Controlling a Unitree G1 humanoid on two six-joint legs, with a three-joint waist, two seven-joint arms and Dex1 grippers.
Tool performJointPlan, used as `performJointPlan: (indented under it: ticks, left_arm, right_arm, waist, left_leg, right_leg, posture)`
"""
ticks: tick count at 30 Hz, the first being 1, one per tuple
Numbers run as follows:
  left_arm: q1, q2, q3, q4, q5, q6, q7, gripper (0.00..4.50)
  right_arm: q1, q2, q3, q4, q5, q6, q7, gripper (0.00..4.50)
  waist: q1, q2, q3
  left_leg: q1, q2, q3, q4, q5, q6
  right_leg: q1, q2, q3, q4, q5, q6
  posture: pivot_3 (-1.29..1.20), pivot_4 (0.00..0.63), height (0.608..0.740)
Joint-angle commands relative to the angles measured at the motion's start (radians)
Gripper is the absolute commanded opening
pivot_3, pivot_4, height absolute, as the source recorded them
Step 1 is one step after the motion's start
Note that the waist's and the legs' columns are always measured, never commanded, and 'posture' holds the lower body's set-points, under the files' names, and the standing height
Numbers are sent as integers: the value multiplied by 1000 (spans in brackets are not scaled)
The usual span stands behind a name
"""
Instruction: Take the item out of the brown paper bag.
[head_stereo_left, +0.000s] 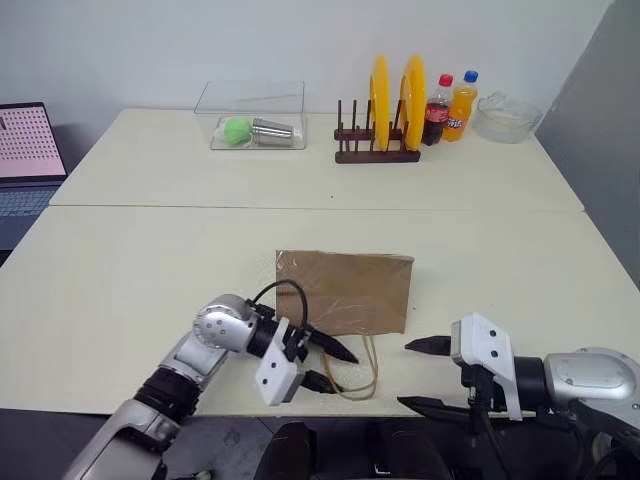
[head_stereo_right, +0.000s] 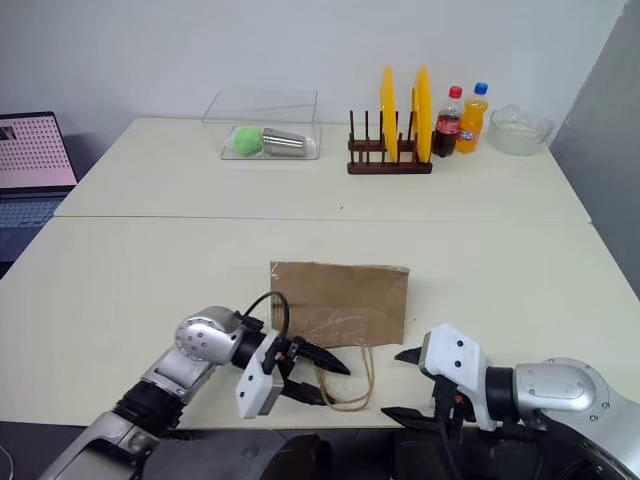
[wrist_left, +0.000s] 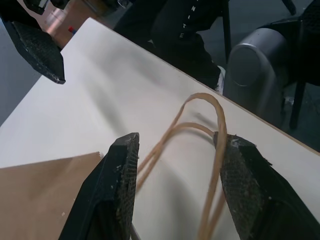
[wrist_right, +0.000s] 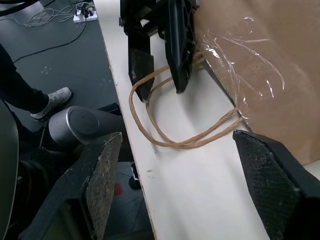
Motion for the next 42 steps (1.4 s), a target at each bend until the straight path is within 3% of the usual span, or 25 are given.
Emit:
performJointPlan:
  ticks: [1,2,5,11,17,22,31,38,42]
  left_arm:
    - [-14,-8,-10,-7,-12,19,17,2466]
    - [-16,-10,-11,-9,-17,27,16,2466]
    - [-23,-12,-11,-31,-48,75,9,1923]
    - [-38,-23,19,-89,-102,228,24,40]
    - [-123,-83,86,-141,-148,485,141,14]
    - [-180,-117,121,-156,-159,589,173,14]
    - [-226,-130,150,-85,-123,566,151,14]
    - [-241,-128,160,-56,-105,545,146,14]
    - [-242,-125,161,-56,-101,542,147,14]
  right_arm:
    - [-7,-8,-11,-32,15,-6,0,3756]
    - [-7,-8,-11,-32,15,-6,-1,3756]
    - [-7,-8,-13,-35,15,-7,-1,3756]
    - [-2,-25,-1,-43,-17,-26,9,3756]
    - [15,-61,44,-69,-100,-71,15,3756]
    - [-58,-63,120,-50,-231,-150,3,3756]
    - [-183,-25,240,2,-430,-279,12,3756]
    - [-136,-21,305,83,-630,-498,27,3756]
    - [-13,-12,220,148,-679,-619,5,3756]
  waist:
    - [0,0,0]
    - [0,0,0]
    - [0,0,0]
    - [0,0,0]
    - [0,0,0]
    - [-3,0,0]
    - [-1,0,0]
    - [-1,0,0]
    - [0,0,0]
  left_leg:
    - [0,0,0,0,0,0]
    - [0,0,0,0,0,0]
    - [0,0,0,0,0,0]
    - [0,0,0,0,0,0]
    - [0,0,0,1,0,0]
    - [0,-1,0,1,0,0]
    - [-1,-1,-1,1,0,0]
    - [-1,-1,-1,1,0,0]
    - [-1,-1,0,1,0,-1]
  right_leg:
    - [0,0,0,0,0,0]
    - [0,0,0,0,0,0]
    - [0,0,0,0,0,0]
    - [0,0,0,0,0,0]
    - [0,0,0,0,0,0]
    - [0,0,0,0,0,0]
    - [0,0,0,-1,0,0]
    - [0,0,0,0,0,0]
    - [0,0,0,0,0,0]
  posture:
    - [0,150,740]
    - [0,150,740]
    - [0,150,740]
    - [0,150,740]
    - [0,150,740]
    - [0,150,740]
    - [0,150,740]
    - [0,150,740]
    - [0,150,740]
